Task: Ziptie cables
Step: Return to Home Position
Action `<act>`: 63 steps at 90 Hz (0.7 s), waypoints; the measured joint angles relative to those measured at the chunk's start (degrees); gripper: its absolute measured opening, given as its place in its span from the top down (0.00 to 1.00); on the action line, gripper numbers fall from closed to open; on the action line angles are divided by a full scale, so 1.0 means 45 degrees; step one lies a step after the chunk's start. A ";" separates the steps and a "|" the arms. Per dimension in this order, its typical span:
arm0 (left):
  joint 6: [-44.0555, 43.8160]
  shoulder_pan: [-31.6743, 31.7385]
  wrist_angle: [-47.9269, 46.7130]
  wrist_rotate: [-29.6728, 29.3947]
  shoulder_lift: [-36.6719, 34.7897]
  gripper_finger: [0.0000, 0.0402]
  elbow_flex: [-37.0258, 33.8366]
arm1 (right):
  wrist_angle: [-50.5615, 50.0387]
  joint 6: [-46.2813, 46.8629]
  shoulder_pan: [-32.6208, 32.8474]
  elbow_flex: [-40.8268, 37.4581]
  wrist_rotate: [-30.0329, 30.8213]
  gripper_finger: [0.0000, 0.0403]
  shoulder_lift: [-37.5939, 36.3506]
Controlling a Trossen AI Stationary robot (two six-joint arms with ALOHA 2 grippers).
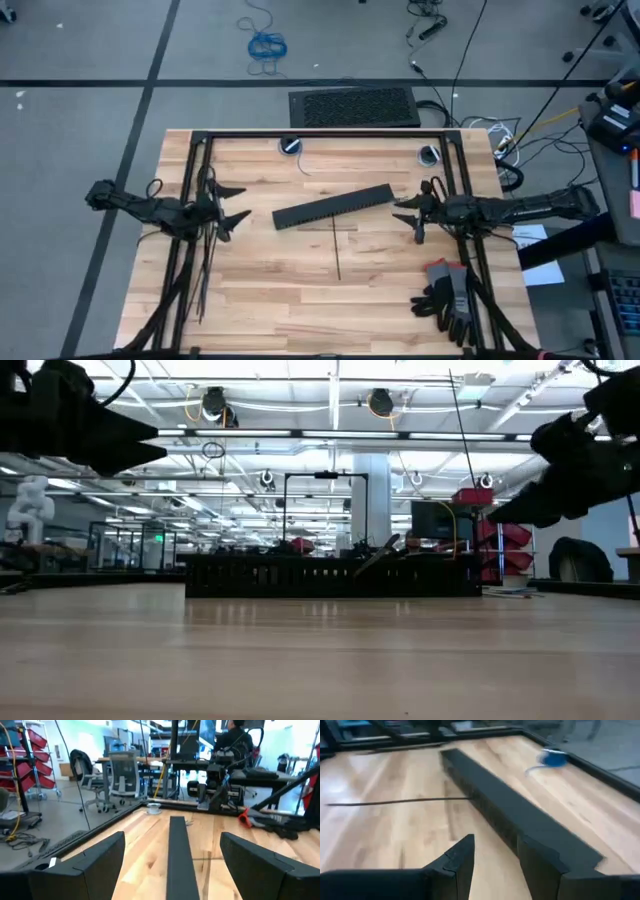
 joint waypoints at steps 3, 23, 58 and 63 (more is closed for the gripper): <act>0.0000 0.0000 0.0055 -0.0005 0.0002 0.19 0.0000 | 0.0004 -0.0027 -0.0019 0.0005 -0.0166 0.65 0.0051; 0.0245 0.0010 0.0017 -0.0007 0.0037 0.19 0.0000 | 0.0226 -0.0637 -0.0062 0.0003 -0.0096 0.65 -0.0045; 0.0669 0.0539 0.0017 -0.0049 0.0042 0.19 0.0000 | 0.0765 -0.0718 -0.0043 0.0003 -0.1303 0.65 -0.1113; 0.0707 0.0582 0.0021 -0.0037 0.0089 0.19 -0.0004 | 0.0860 -0.0684 -0.0043 0.0003 -0.1747 0.65 -0.1219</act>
